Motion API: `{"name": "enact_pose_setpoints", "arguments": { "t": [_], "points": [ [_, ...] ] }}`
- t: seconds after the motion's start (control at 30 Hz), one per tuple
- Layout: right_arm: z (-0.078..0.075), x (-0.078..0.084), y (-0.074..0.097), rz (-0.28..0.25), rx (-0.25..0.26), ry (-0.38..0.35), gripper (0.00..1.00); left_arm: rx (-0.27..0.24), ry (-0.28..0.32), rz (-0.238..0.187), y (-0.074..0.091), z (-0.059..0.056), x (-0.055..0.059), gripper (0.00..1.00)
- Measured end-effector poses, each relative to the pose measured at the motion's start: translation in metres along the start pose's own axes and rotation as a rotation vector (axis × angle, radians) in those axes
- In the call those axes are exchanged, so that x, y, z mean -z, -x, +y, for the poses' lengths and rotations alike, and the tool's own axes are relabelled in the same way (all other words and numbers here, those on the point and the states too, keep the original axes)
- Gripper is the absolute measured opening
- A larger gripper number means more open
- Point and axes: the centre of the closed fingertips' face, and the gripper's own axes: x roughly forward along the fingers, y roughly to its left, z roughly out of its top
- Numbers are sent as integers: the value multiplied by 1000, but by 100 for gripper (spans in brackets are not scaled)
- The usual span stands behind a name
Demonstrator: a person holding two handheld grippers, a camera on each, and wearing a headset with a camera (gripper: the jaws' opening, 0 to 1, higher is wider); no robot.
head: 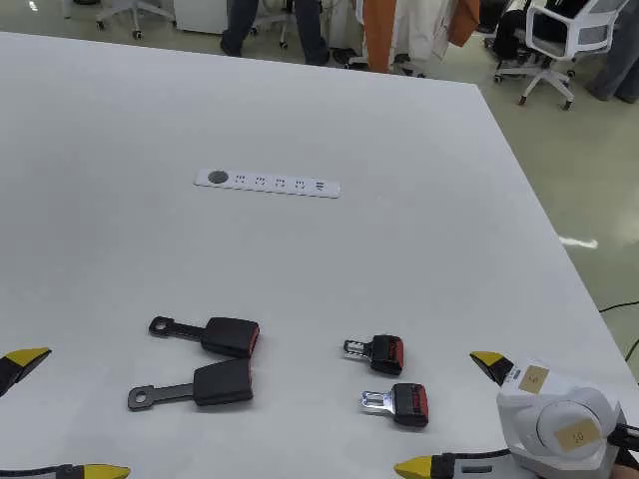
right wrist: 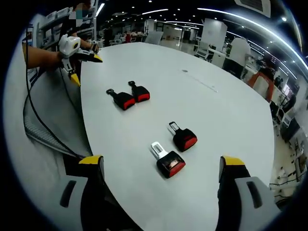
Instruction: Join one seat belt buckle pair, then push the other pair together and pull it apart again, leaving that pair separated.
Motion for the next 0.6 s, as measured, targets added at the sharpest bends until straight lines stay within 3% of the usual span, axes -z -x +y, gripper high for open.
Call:
{"name": "enact_pose_setpoints", "arguments": {
  "t": [0.3, 0.6],
  "points": [
    [0, 1, 2, -1, 9, -10, 99, -5, 1, 1, 1, 2, 2, 100],
    [2, 5, 5, 6, 14, -20, 99, -2, -3, 3, 2, -4, 0, 100]
  ]
}}
